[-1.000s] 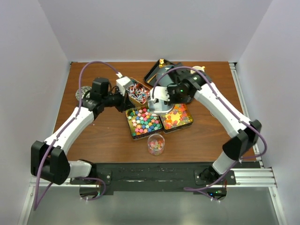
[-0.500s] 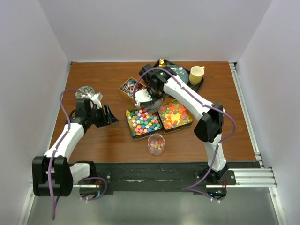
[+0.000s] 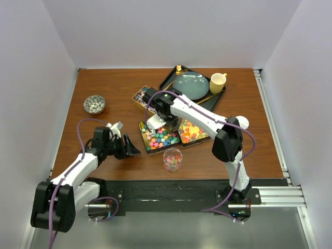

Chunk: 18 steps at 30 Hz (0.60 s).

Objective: Pack the candies
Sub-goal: Scoop the fake candies from the storage box.

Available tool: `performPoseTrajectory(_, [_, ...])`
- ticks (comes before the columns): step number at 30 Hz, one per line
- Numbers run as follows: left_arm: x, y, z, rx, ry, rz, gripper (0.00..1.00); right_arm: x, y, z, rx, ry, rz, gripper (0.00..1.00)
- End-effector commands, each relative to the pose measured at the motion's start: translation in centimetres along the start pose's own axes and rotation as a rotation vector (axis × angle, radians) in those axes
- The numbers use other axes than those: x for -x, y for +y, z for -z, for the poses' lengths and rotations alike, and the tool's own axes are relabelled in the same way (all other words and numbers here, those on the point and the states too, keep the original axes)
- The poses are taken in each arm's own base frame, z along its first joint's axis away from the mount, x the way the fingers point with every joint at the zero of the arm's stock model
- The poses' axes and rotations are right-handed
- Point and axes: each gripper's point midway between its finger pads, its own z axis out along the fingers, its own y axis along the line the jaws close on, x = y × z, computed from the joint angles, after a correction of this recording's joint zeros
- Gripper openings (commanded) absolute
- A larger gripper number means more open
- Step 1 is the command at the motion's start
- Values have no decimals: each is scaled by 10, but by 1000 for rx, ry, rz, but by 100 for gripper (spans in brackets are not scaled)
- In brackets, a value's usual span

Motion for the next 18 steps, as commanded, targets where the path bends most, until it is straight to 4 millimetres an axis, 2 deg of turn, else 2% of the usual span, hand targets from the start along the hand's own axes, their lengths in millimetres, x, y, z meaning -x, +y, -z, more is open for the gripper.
performPoseTrajectory(1, [-5,-12,-10,-66,2,8,56,-38,15,20,38,178,90,0])
performPoseTrajectory(4, [-15,-4,-17,-45,35,45,56,-39,15,15,53,215,93,0])
performPoseTrajectory(9, [-30,0,-26,-43,95,58,54,-28,24,-5,119,214,90,0])
performPoseTrajectory(12, [-26,-3,-31,-66,78,33,53,-23,28,-16,151,221,98,0])
performPoseTrajectory(15, [-25,-4,-35,-71,72,23,52,-27,18,-14,150,261,106,0])
performPoseTrajectory(16, [-26,-3,-35,-68,70,34,52,-31,11,-5,135,268,100,0])
performPoseTrajectory(18, [-23,-5,-36,-78,62,30,52,-34,5,-3,138,298,109,0])
